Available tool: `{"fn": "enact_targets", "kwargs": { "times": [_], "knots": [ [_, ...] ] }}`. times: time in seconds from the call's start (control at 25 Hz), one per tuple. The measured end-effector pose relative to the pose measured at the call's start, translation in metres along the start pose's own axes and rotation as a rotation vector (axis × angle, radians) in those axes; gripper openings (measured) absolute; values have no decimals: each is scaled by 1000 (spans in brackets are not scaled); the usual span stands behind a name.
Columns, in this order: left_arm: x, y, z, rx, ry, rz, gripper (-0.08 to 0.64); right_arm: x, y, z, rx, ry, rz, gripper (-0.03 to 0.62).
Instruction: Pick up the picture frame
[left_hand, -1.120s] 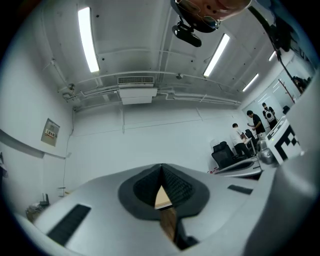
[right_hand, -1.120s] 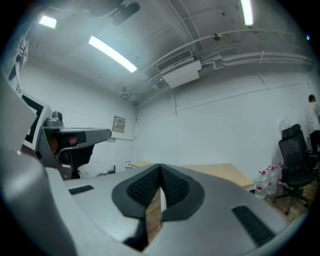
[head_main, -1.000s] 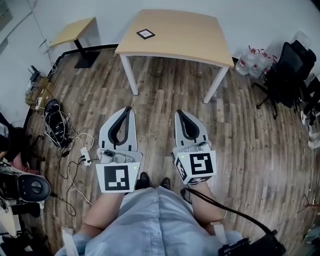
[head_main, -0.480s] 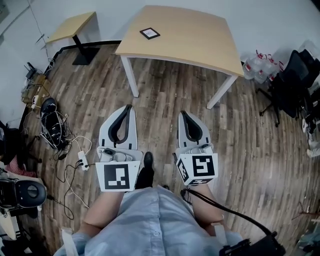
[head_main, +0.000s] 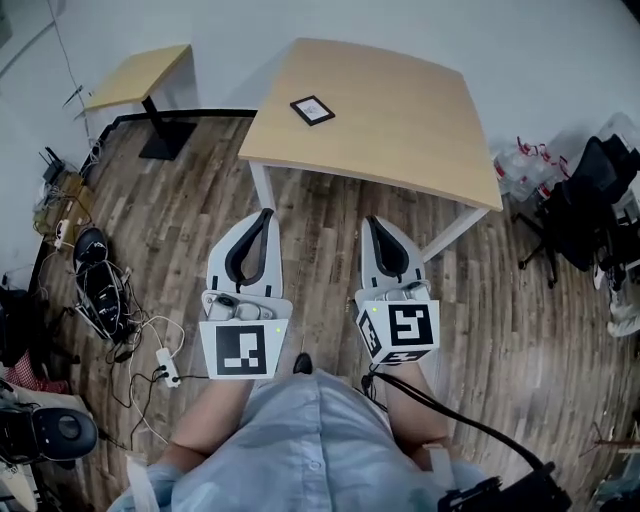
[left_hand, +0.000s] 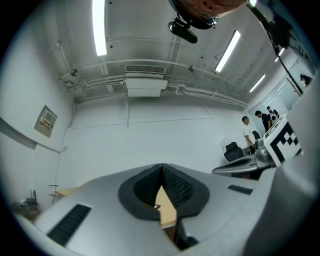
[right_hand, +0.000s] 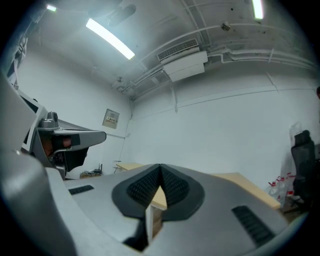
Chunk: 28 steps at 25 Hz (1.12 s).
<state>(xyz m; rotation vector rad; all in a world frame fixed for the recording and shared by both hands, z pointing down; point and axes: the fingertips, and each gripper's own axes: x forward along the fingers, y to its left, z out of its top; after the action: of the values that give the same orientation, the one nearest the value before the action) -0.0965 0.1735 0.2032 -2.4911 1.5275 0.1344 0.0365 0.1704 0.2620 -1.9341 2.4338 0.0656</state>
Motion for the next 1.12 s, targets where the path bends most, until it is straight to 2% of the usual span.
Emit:
{"fn": "enact_targets", "kwargs": {
  "times": [0.28,0.64,0.88,1.12],
  "knots": [
    [44,29,-13,-15,-5,10,2,52,-20,8,-25,-14,-26,2],
    [98,45,-58,-18,77,29,2,112,-41,-32,21,57,6,2],
    [167,53,-80,-1,133,63,2,177,-78,-47,58,88,46,2],
    [244,62,-87,102,114,72,2,249,-117,-57,77,108,105,2]
  ]
}}
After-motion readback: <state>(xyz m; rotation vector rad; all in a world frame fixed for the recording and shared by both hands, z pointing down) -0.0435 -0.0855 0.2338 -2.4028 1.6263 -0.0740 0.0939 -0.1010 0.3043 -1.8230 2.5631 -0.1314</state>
